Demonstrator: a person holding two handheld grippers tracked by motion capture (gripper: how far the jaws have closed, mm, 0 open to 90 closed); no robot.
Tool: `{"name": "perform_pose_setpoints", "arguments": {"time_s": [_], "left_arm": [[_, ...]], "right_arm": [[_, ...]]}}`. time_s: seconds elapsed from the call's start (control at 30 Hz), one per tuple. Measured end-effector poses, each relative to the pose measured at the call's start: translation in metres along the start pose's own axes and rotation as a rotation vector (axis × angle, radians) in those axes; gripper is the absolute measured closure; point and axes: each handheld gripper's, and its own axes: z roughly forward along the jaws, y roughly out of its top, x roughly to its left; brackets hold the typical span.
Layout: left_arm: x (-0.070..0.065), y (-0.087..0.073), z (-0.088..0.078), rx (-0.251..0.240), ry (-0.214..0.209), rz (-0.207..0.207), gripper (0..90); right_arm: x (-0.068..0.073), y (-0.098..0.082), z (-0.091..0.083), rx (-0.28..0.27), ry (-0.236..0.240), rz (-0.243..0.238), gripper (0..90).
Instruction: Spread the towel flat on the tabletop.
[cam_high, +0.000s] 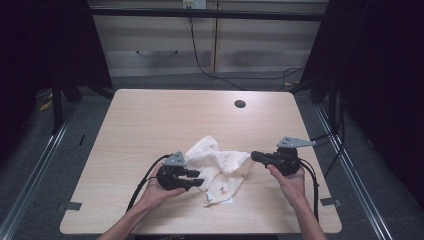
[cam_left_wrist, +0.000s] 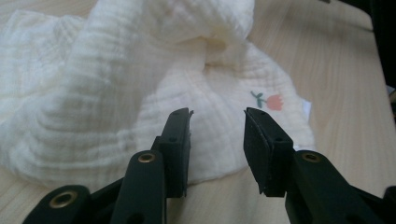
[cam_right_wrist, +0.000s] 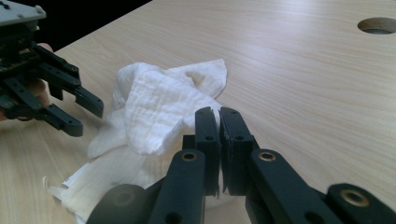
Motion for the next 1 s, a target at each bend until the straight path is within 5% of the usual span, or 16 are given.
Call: {"name": "perform_pose_setpoints", "arguments": {"time_s": [0.33, 0.43, 1.0], "left_arm": [[-0.005, -0.004, 0.01, 0.029, -0.032, 0.024, 56.5], [-0.008, -0.004, 0.012, 0.029, 0.019, 0.047, 53.2], [-0.014, -0.008, 0.02, 0.057, 0.026, 0.071, 46.4]], "right_arm": [[-0.004, -0.008, 0.002, 0.015, 0.002, 0.021, 87.3], [-0.005, -0.007, 0.003, 0.008, 0.003, 0.027, 87.2], [-0.009, -0.008, 0.0, 0.009, -0.01, 0.034, 87.1]]}}
